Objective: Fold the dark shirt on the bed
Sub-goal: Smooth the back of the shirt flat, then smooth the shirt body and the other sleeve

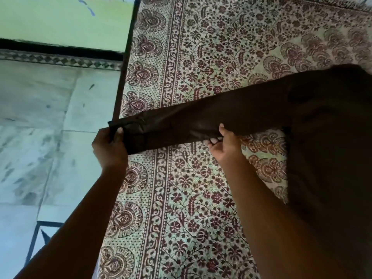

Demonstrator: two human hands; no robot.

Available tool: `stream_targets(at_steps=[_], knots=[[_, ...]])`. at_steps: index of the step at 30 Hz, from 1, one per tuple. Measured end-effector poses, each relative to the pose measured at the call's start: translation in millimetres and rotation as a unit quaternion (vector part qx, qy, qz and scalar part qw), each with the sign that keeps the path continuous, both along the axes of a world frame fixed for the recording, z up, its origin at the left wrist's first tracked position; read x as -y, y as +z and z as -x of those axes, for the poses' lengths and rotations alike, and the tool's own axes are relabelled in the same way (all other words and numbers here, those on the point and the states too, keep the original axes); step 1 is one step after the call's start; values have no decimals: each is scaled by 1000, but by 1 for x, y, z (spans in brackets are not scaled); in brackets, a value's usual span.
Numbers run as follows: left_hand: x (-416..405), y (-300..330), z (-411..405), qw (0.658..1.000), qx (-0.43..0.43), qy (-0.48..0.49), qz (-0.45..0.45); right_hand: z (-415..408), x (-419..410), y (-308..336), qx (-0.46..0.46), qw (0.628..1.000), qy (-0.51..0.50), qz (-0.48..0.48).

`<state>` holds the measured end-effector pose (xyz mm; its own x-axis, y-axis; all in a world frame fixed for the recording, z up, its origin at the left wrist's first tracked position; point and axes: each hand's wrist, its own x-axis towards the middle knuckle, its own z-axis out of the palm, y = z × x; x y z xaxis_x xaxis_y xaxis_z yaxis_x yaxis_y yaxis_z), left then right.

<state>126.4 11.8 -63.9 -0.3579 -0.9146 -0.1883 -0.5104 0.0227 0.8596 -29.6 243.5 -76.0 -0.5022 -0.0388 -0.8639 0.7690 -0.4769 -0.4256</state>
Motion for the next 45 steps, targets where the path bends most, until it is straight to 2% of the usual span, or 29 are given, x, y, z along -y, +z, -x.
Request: stream_targets(at_steps=[3,7,12,13,15,16,17,19,20,22,23,24,26,27,30,31,32,34,36,38,39,41,43,44,45], knots=[[22,0,24,1000,20,3,17,-4,18,-6,14,999,38,-7],[36,-4,43,996,81,-17,15,-8,29,-6,-1,999,23,-46],[25,-1,40,991,134,8,-11,-20,31,9,-4,992,87,-88],[21,0,40,989,149,3,4,-21,29,13,-3,989,109,-102],[10,0,39,975,195,-29,104,-22,26,20,-15,972,174,-159],[5,2,41,964,201,-52,166,-23,25,23,-40,949,218,-225],[0,2,44,954,183,-94,219,-24,21,22,-83,905,262,-325],[-11,-3,56,920,130,-252,271,-20,13,18,-210,767,298,-528],[-17,-9,63,890,123,-347,269,-15,10,16,-280,706,289,-583],[-24,-25,74,807,152,-501,273,3,4,6,-363,621,284,-633],[-27,-33,76,777,174,-536,281,14,1,-3,-359,588,308,-656],[-26,-41,76,767,196,-543,281,23,-1,-11,-327,563,348,-674],[-25,-53,74,776,226,-518,280,31,-1,-25,-275,530,442,-669],[-25,-55,73,784,234,-500,282,32,0,-34,-289,504,489,-650],[-29,-51,78,818,241,-461,245,25,5,-46,-416,356,607,-576],[-33,-49,82,825,246,-453,233,24,3,-44,-457,323,632,-536],[-38,-46,86,827,257,-444,229,24,-1,-41,-497,306,644,-495],[-52,-40,94,829,288,-418,236,27,-18,-33,-559,313,621,-451],[-75,-32,109,822,296,-407,268,35,-46,-26,-570,374,533,-500],[-105,-27,129,802,260,-448,298,55,-88,-25,-506,455,429,-594],[-120,-26,139,784,231,-487,309,67,-112,-25,-459,480,387,-640],[-157,-27,164,746,165,-576,290,92,-162,-26,-360,504,336,-710],[-199,-32,187,712,129,-634,274,110,-199,-32,-252,534,347,-729],[-217,-34,195,709,132,-632,283,115,-208,-37,-217,549,366,-720],[-234,-35,204,722,153,-608,293,118,-213,-41,-206,551,397,-705]])
